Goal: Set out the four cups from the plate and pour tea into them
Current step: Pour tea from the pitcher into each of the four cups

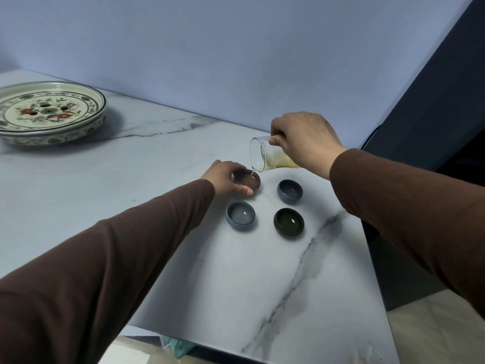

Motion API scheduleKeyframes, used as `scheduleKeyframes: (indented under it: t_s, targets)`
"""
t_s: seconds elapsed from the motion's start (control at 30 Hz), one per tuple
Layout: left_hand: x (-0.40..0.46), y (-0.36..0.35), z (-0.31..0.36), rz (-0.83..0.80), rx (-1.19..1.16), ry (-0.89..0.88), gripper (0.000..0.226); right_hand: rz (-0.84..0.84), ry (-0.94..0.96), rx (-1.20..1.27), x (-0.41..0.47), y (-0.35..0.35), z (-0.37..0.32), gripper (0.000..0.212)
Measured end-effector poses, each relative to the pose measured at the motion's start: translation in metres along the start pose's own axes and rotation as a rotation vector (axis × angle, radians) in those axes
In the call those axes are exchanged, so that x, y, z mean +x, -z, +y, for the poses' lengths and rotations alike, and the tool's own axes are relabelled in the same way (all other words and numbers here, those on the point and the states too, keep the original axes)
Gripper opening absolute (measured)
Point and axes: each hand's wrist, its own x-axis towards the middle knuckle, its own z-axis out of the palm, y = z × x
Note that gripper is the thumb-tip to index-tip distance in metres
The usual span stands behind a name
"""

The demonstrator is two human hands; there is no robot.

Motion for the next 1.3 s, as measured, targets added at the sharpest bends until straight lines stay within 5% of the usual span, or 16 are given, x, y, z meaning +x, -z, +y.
scheduleKeyframes:
  t_s: [0.23,0.43,0.67,0.83,0.97,1.3]
  targets:
    - [0.001,0.000,0.000,-0.007,0.001,-0.002,0.065,0.005,-0.079,0.079,-0.007,-0.005,0.007,0.019]
    - [0.001,0.001,0.004,-0.029,0.016,0.055,0.068,0.012,-0.365,0.325,-0.025,-0.017,0.024,0.018]
    - [-0.012,0.007,0.019,-0.015,0.037,0.086,0.098,0.056,-0.635,0.692,-0.050,-0.016,0.031,0.018]
    - [-0.047,0.018,0.022,0.131,-0.059,0.022,0.077,0.038,-0.583,0.675,-0.065,-0.004,0.022,0.018]
    - [-0.082,0.014,0.015,0.094,-0.050,0.020,0.066,0.017,-0.494,0.606,-0.074,0.005,0.012,0.019]
    - [-0.116,-0.011,0.011,0.057,0.036,0.039,0.081,-0.059,-0.291,0.430,-0.086,0.010,-0.015,0.014]
